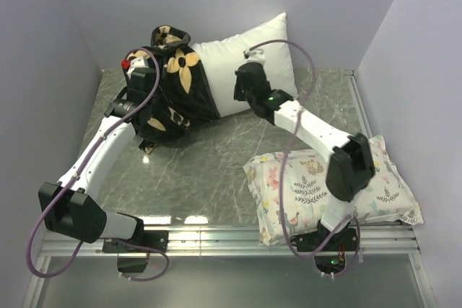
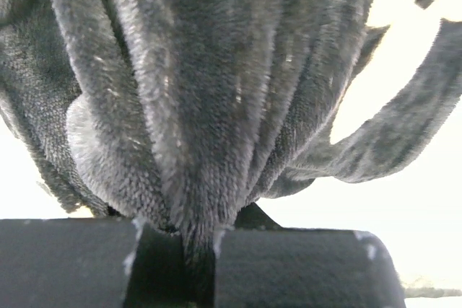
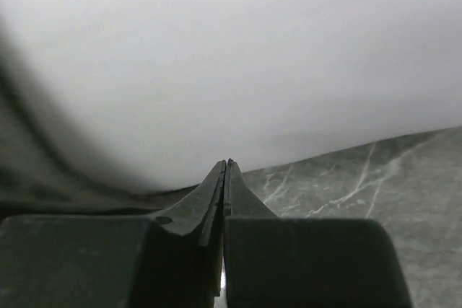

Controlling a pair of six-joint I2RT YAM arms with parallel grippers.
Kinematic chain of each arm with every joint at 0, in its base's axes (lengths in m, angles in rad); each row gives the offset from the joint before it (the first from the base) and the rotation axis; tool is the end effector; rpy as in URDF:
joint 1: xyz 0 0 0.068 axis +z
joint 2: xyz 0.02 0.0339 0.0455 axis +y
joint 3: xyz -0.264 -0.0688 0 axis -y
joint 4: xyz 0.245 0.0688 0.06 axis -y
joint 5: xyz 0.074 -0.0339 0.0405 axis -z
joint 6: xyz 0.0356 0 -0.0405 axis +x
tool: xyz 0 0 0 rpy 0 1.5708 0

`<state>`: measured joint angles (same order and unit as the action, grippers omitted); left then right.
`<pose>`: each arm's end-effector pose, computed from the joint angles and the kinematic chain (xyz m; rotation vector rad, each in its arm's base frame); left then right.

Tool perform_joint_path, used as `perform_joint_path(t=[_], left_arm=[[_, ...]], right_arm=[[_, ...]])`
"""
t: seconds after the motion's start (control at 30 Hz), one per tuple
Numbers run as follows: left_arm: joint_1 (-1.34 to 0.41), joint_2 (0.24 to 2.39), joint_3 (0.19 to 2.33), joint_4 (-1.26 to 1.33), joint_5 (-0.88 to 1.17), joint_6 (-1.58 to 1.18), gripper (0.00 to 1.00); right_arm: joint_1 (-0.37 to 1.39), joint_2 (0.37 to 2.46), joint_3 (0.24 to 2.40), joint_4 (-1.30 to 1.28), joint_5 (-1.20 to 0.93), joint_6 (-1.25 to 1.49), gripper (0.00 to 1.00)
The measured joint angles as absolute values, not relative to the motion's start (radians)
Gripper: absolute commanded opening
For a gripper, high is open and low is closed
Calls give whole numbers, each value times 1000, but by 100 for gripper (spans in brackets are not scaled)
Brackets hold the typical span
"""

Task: Remove the pillowcase from the pillow

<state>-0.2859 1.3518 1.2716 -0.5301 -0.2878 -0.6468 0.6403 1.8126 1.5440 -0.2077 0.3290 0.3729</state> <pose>0.2909 -0.0750 0.3494 -0.5468 2.0909 -0.2258 0.3525 0.2483 0.3133 -0.0669 2.0319 0.3044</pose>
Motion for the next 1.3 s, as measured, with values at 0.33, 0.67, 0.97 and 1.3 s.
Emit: perform_joint_path(t=[0.33, 0.67, 0.97, 1.3], left_arm=[[-287, 1312, 1420, -681, -303, -595, 0], [-191, 1267, 1412, -730, -248, -589, 13], [-170, 1314, 1317, -629, -181, -604, 70], [-287, 1338, 1290, -578, -197, -606, 74]], right_arm=[[636, 1588, 1610, -272, 329, 356, 27], [637, 1848, 1726, -345, 192, 295, 89], [642, 2172, 1950, -324, 84, 301, 83], [638, 2247, 1993, -282, 89, 379, 0]])
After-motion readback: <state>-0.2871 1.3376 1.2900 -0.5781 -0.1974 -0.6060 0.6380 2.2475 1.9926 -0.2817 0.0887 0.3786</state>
